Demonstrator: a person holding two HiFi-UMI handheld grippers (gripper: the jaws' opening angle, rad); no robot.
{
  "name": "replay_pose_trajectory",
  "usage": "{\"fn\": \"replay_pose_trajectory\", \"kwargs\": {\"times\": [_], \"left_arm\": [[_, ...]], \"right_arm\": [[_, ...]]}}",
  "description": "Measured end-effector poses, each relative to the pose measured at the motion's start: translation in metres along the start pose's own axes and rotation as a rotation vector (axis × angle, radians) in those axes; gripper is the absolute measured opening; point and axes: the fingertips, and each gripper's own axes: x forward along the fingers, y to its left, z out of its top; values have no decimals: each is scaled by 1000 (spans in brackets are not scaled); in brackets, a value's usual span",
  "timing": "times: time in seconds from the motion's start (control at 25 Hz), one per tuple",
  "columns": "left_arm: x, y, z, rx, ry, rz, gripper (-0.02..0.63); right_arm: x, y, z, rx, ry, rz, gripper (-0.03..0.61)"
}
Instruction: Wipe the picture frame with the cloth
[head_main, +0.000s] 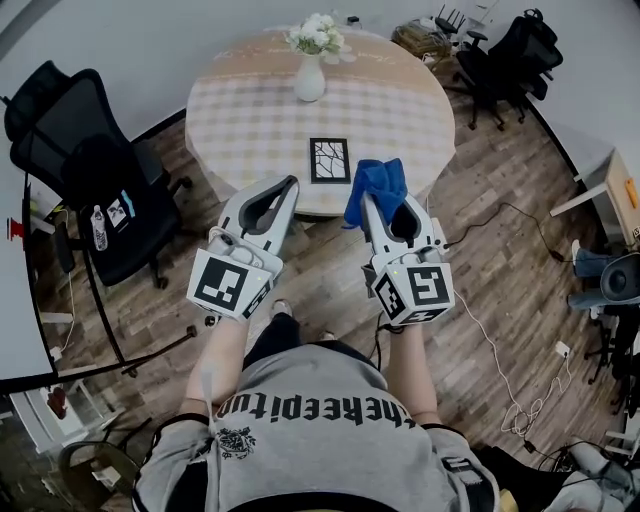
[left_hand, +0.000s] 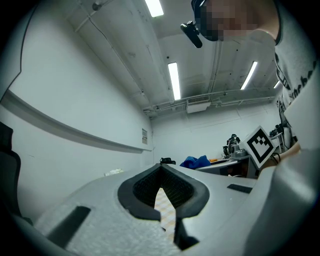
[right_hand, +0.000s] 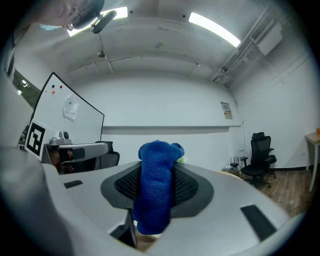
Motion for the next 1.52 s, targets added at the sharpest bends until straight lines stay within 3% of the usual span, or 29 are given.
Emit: {"fn": "replay_pose_trajectory", "kwargs": {"times": [0.76, 1.52], "left_arm": [[-53, -54, 21, 44, -7, 136, 15], [-50, -83, 23, 58, -2, 144, 15]], "right_arm": [[-58, 24, 0, -28, -6, 133, 147], [-85, 14, 3, -24, -27, 157, 147]]}}
